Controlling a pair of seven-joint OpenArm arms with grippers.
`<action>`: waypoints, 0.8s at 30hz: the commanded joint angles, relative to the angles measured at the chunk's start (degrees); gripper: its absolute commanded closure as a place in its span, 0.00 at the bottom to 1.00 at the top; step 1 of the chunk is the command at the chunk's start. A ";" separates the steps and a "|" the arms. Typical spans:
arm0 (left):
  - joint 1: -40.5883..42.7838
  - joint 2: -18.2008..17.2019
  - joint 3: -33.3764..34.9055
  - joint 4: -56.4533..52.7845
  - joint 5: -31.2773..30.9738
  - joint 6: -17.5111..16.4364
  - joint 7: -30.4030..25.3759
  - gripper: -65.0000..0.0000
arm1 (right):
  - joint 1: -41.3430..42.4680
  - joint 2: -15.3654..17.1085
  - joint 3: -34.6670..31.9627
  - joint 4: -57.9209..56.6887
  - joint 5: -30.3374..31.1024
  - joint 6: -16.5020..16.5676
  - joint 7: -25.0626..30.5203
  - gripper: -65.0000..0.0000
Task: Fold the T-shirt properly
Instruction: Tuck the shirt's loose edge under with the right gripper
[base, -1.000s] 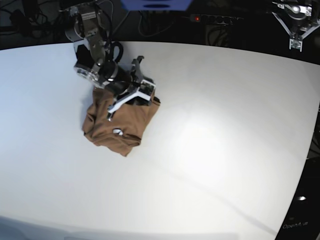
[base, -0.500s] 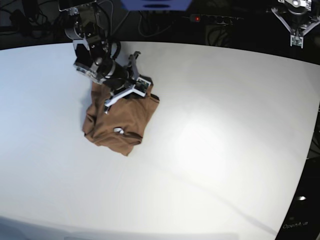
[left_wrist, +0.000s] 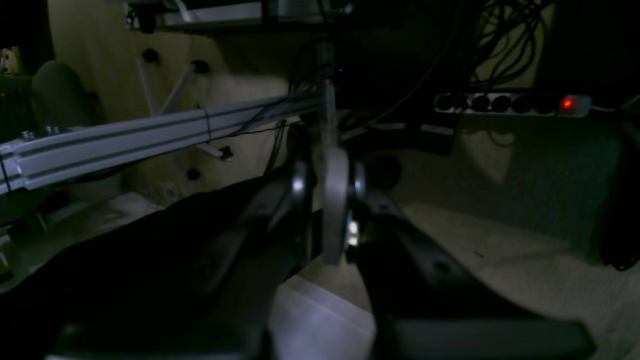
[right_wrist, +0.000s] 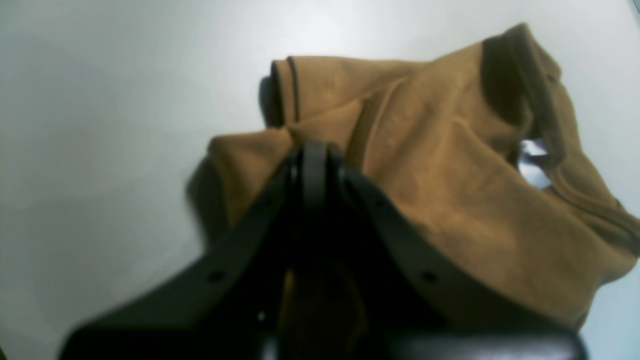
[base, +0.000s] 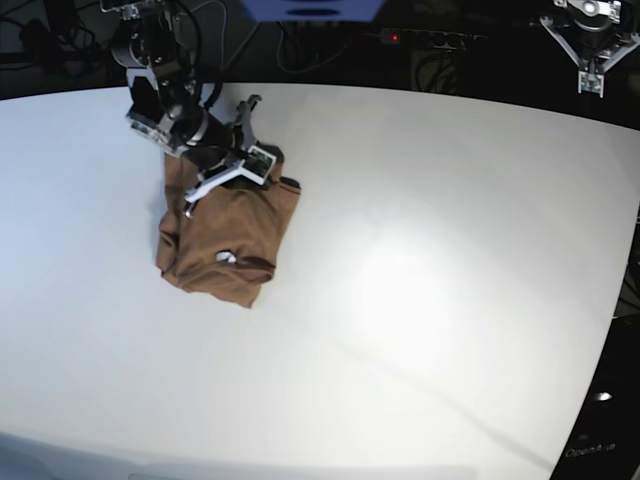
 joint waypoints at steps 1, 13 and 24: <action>0.45 -0.39 -0.28 0.90 0.17 0.53 -0.40 0.94 | -0.19 0.38 0.72 0.53 -1.33 0.14 -1.68 1.00; -0.08 -0.39 -0.37 0.90 0.08 0.53 -0.40 0.94 | -4.67 0.11 1.33 13.45 -1.33 0.14 -1.68 1.00; 0.01 -0.39 -0.45 0.90 0.08 0.53 -0.49 0.94 | -4.76 0.03 1.42 15.74 -1.24 0.14 -1.68 1.00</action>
